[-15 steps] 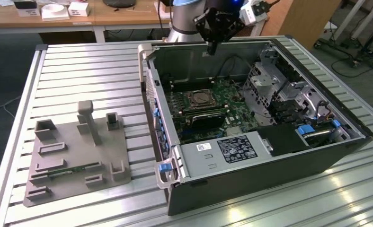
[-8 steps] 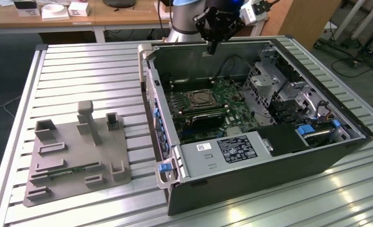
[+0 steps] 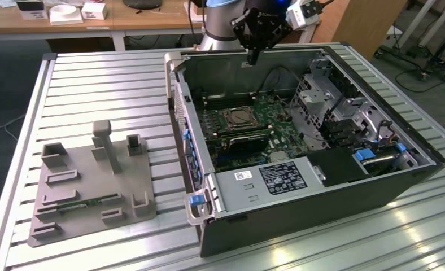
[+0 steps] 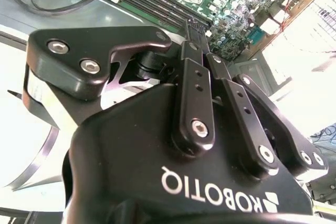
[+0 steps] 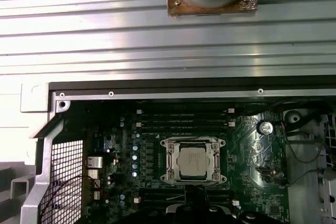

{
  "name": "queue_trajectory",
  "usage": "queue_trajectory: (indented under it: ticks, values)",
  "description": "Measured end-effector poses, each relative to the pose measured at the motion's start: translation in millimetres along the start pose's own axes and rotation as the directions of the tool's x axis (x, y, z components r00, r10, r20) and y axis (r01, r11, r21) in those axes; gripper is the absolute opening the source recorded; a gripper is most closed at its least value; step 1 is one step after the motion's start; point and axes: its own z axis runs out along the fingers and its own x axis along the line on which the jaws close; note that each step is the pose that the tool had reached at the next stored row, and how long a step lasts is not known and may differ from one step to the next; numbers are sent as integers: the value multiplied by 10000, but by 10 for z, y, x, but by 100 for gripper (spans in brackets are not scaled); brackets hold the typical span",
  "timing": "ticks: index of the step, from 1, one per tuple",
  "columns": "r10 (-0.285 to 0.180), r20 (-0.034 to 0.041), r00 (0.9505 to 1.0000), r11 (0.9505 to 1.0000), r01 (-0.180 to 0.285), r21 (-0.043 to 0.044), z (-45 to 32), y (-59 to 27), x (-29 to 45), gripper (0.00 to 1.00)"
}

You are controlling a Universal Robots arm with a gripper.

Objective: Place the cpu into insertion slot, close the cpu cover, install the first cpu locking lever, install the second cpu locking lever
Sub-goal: 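Install the second cpu locking lever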

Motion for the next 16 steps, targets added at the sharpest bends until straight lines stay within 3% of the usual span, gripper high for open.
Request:
queue_trajectory:
  ticks: [6,11,16]
  values:
    - [-1,1,10000,10000,1,-3,22,-47,-10,10]
    - [-127,-11,9999,9999,127,10,91,-51,-114,10]
    - [-404,-57,9992,9992,404,17,177,-58,-162,10]
